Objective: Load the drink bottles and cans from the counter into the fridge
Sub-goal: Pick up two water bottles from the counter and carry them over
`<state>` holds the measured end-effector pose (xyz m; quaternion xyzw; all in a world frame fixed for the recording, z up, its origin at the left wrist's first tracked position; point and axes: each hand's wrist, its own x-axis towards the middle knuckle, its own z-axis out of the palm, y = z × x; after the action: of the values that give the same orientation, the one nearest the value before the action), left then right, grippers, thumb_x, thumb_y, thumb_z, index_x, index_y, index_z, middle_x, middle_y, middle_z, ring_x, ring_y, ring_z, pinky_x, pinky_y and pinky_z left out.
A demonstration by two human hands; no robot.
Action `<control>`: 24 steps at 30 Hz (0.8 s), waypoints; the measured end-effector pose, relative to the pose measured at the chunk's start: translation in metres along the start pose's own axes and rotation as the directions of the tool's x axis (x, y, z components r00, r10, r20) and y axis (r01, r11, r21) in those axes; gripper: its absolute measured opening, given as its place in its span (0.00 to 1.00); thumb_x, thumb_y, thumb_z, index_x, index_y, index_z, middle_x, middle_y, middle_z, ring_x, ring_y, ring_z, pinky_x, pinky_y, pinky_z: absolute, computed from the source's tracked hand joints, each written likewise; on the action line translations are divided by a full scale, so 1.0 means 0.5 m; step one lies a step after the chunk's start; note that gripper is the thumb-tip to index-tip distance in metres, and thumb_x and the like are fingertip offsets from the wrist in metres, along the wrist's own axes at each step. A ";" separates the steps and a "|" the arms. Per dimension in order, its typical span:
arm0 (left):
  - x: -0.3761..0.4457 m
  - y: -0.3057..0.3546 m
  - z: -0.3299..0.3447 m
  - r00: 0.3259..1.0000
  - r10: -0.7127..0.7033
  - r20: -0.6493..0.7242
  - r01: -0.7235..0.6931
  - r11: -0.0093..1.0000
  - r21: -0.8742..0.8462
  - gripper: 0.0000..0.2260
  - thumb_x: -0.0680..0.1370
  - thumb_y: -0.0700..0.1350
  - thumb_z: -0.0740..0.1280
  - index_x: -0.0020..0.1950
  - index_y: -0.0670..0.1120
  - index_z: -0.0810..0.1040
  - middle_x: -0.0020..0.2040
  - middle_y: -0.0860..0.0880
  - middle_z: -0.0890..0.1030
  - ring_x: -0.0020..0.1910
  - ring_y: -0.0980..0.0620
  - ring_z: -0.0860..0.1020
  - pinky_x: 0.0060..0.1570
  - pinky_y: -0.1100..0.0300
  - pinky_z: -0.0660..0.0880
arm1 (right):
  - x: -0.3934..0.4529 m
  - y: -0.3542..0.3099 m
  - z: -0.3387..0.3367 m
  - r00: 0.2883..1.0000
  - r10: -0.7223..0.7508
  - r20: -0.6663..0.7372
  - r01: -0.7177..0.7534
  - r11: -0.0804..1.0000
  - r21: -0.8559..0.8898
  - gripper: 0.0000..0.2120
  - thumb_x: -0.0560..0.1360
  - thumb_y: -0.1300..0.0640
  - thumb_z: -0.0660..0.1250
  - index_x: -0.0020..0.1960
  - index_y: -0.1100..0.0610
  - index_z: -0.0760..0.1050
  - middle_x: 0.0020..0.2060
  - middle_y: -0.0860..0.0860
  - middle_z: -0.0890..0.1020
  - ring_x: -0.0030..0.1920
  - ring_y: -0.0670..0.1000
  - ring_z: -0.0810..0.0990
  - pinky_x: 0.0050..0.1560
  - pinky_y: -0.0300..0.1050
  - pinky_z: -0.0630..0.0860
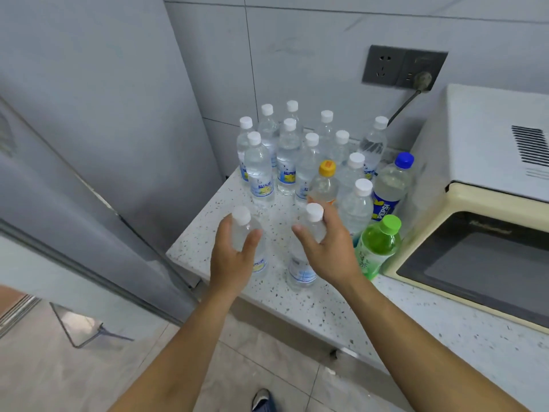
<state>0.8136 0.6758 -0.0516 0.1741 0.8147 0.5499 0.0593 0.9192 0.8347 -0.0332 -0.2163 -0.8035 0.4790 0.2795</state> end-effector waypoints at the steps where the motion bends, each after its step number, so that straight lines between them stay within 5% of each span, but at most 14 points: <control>1: -0.004 -0.014 0.000 0.999 -0.039 0.026 0.038 0.999 0.016 0.31 0.69 0.68 0.68 0.68 0.61 0.65 0.67 0.61 0.74 0.66 0.58 0.72 0.62 0.54 0.72 | -0.014 0.012 -0.001 0.999 0.041 0.023 -0.042 0.999 0.016 0.28 0.73 0.45 0.73 0.69 0.49 0.69 0.62 0.40 0.76 0.62 0.40 0.74 0.60 0.35 0.70; 6: -0.007 -0.066 0.011 0.957 -0.252 0.145 0.255 0.967 -0.002 0.38 0.65 0.57 0.78 0.70 0.56 0.64 0.64 0.54 0.76 0.63 0.50 0.75 0.62 0.49 0.75 | -0.062 0.062 0.024 0.952 0.281 0.119 -0.287 0.957 0.042 0.38 0.62 0.40 0.80 0.65 0.39 0.63 0.57 0.37 0.77 0.56 0.42 0.77 0.51 0.31 0.72; 12: -0.032 -0.077 0.019 0.941 -0.325 0.091 0.329 0.943 -0.041 0.34 0.66 0.55 0.78 0.68 0.58 0.67 0.62 0.57 0.76 0.62 0.53 0.74 0.60 0.53 0.73 | -0.090 0.076 0.040 0.935 0.341 0.099 -0.346 0.938 0.038 0.35 0.61 0.41 0.80 0.56 0.33 0.59 0.46 0.30 0.73 0.47 0.29 0.75 0.33 0.26 0.70; 14: -0.069 -0.085 0.015 0.941 -0.331 0.076 0.335 0.941 -0.048 0.34 0.67 0.56 0.78 0.70 0.57 0.68 0.62 0.57 0.77 0.62 0.54 0.75 0.62 0.53 0.73 | -0.118 0.083 0.035 0.948 0.310 0.071 -0.315 0.947 0.062 0.35 0.62 0.43 0.81 0.55 0.34 0.58 0.47 0.31 0.73 0.48 0.23 0.72 0.34 0.24 0.71; 19: -0.180 -0.098 -0.010 0.921 -0.382 0.071 0.387 0.884 -0.261 0.27 0.70 0.54 0.77 0.67 0.52 0.75 0.58 0.54 0.82 0.57 0.56 0.81 0.52 0.62 0.79 | -0.176 0.092 0.035 0.971 0.236 0.027 -0.237 0.959 0.157 0.31 0.64 0.53 0.82 0.55 0.42 0.65 0.49 0.37 0.75 0.49 0.27 0.74 0.43 0.21 0.70; 24: -0.315 -0.102 -0.081 0.895 -0.440 0.078 0.429 0.799 -0.422 0.32 0.64 0.59 0.79 0.64 0.52 0.73 0.58 0.51 0.83 0.56 0.52 0.82 0.52 0.55 0.79 | -0.243 0.068 0.062 0.938 0.275 0.211 -0.334 0.878 0.343 0.20 0.68 0.57 0.80 0.54 0.44 0.75 0.45 0.40 0.85 0.46 0.36 0.83 0.41 0.28 0.77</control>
<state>0.9377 0.5682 -0.0976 -0.0412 0.6923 0.6889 0.2106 0.9926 0.7549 -0.1049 -0.2451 -0.6726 0.6766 0.1728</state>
